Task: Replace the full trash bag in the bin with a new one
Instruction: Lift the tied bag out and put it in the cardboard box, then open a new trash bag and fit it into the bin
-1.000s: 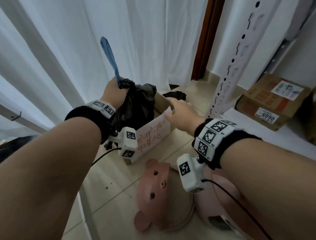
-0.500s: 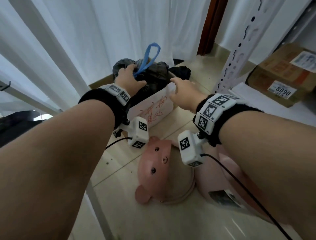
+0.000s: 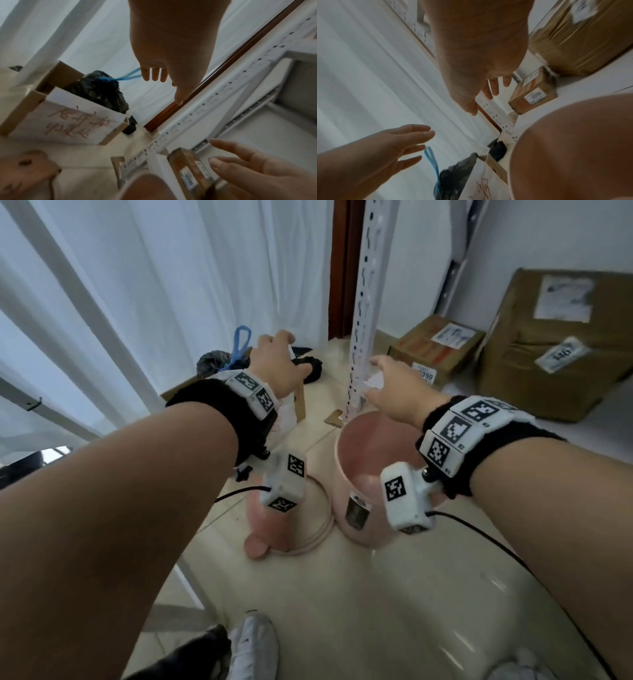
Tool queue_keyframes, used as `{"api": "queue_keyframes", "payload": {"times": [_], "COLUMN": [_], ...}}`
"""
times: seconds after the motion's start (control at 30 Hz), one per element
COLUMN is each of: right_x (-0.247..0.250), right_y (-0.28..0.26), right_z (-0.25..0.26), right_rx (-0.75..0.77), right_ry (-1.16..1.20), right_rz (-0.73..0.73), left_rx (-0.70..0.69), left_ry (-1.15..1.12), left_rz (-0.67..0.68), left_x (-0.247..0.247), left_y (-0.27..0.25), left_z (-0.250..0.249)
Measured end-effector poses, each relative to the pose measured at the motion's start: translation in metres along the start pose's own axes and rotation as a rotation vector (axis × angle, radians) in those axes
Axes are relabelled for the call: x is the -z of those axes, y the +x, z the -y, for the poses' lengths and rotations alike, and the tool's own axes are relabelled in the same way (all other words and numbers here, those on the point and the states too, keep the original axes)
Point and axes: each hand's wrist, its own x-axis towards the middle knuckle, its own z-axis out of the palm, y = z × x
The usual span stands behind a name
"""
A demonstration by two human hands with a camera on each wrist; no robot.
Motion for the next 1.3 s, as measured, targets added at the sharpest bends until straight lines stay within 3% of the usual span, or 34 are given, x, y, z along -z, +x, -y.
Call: {"api": "queue_keyframes", "payload": {"times": [0.17,0.37,0.53,0.7,1.0,1.17,1.3], "right_x": [0.020,-0.005,-0.015,-0.022,-0.027,-0.028,-0.017], "right_y": [-0.069,-0.115,-0.106,-0.092,-0.088,-0.101,-0.113], "right_z": [-0.038,-0.103,-0.123,-0.117,-0.127,-0.163,-0.197], "right_rx": [-0.078,-0.215,-0.289,-0.236,-0.196,-0.248,-0.327], "right_ry": [0.075,-0.110,-0.094,-0.095,-0.099,-0.138,-0.228], "right_rz": [-0.056,0.055,0.183,0.225,0.237,0.258,0.126], "left_rx": [-0.029,0.058,0.153,0.196,-0.014,-0.029,-0.145], "left_ry": [-0.082,0.038,0.140,0.023,0.466,0.611,0.645], "left_rz": [0.065,0.166,0.387,0.455,0.662,0.645,0.530], "left_x": [-0.027,-0.091,-0.134,-0.149,-0.108,-0.121,-0.140], "left_y": [-0.064,-0.101,-0.098,-0.087,-0.121,-0.111,-0.084], "left_z": [-0.051,-0.049,-0.027,-0.017,-0.024,-0.029,-0.075]}}
